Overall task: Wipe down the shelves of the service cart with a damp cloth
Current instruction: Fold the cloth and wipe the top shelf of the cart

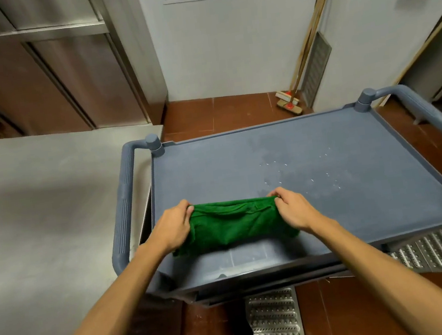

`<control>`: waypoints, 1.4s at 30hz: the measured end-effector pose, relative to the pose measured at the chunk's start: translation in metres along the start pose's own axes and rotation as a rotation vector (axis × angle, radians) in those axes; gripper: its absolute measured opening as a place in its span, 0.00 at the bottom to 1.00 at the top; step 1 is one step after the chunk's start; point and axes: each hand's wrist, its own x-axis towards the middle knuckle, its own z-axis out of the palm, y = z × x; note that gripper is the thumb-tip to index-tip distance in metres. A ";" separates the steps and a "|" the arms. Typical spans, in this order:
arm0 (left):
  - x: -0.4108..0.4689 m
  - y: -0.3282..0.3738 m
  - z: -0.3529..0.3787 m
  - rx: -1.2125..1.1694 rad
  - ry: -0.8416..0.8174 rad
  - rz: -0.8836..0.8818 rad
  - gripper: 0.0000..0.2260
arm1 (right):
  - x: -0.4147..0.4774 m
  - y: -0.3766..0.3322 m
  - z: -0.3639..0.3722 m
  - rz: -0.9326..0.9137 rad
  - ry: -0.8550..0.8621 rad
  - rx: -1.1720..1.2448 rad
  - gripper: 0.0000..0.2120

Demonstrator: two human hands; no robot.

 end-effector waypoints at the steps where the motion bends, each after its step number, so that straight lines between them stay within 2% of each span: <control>1: 0.008 0.002 -0.005 -0.025 -0.010 0.015 0.12 | 0.004 0.000 -0.006 0.004 0.007 0.008 0.14; 7: 0.052 0.017 -0.035 -0.101 -0.188 0.136 0.12 | 0.021 0.007 -0.050 -0.040 -0.051 0.021 0.13; 10: 0.079 0.024 -0.048 0.012 -0.283 0.183 0.13 | 0.036 0.017 -0.075 -0.065 -0.098 0.043 0.10; 12: 0.098 0.032 -0.048 0.087 -0.286 0.224 0.13 | 0.049 0.025 -0.092 -0.051 -0.138 0.047 0.09; 16: 0.138 0.056 -0.041 0.124 -0.187 0.286 0.09 | 0.082 0.037 -0.125 -0.061 -0.145 -0.032 0.14; 23: 0.207 0.089 -0.040 0.156 0.011 0.336 0.09 | 0.166 0.053 -0.175 -0.149 -0.057 -0.025 0.13; 27: 0.250 0.112 -0.042 0.193 0.130 0.308 0.09 | 0.215 0.057 -0.207 -0.199 0.006 -0.051 0.14; 33: 0.292 0.134 -0.028 0.232 0.366 0.166 0.10 | 0.277 0.068 -0.223 -0.276 0.160 -0.221 0.14; 35: 0.297 0.132 -0.009 0.252 0.334 0.146 0.10 | 0.287 0.079 -0.214 -0.322 0.155 -0.307 0.15; 38: 0.301 0.125 0.030 0.318 0.175 0.054 0.10 | 0.291 0.107 -0.188 -0.328 0.127 -0.370 0.14; 40: 0.301 0.124 0.056 0.369 0.032 0.031 0.10 | 0.288 0.121 -0.168 -0.310 0.015 -0.372 0.15; 42: 0.301 0.123 0.080 0.396 -0.071 0.054 0.18 | 0.283 0.131 -0.147 -0.328 -0.094 -0.376 0.22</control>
